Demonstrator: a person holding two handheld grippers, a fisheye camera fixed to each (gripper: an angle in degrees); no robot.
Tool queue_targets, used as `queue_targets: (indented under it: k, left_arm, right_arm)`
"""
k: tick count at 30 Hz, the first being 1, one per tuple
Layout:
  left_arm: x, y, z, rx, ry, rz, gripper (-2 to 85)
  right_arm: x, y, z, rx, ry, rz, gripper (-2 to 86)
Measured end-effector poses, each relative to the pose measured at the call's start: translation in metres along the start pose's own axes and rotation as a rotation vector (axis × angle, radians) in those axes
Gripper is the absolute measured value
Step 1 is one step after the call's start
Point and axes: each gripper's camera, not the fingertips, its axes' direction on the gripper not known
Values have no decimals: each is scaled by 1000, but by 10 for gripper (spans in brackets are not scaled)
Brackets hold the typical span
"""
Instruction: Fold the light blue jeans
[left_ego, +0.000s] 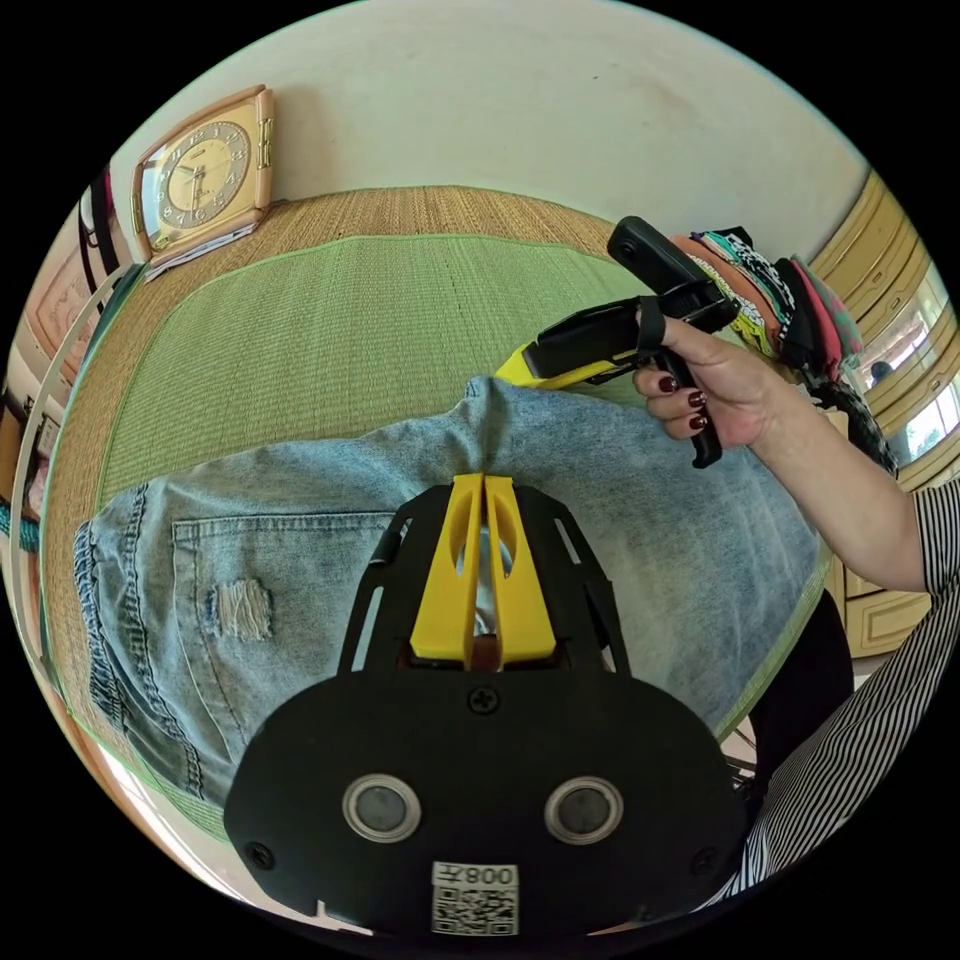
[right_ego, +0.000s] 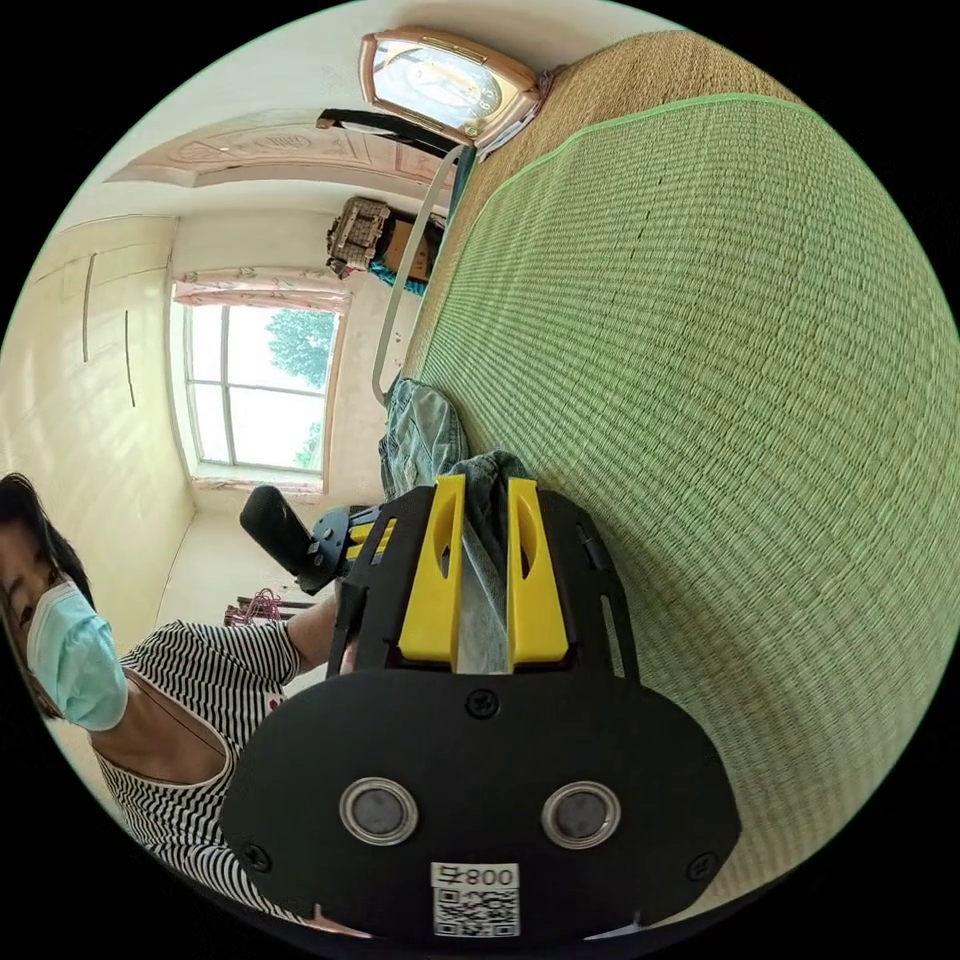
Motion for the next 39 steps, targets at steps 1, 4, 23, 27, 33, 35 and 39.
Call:
queue_targets:
  k: [1,4,23,27,33,35,39]
  left_arm:
    - [2,2,-2,-4,-3,7,1]
    - [5,10,-8,-10,-8,28,1]
    - [-38,70,-88,52,-71,-88,9]
    - [-98,87,-152,268,-226,-293,33]
    - [-239,116,-185,242,-178,-623,111]
    - [-276,125,-177,151,-134,-690,108]
    - [-303,138,-177,169,85,-689,54]
  right_arm:
    - [1,-1,1,-5,7,5,42]
    - [-3,-2,-4,-8,17,-16,19]
    - [-11,13,-21,17,-13,-37,2]
    - [-17,18,-24,40,-17,-45,2]
    - [-20,24,-27,71,-50,-34,3]
    - [-21,24,-28,80,-54,-32,3]
    - [-28,22,-30,97,-57,-24,3]
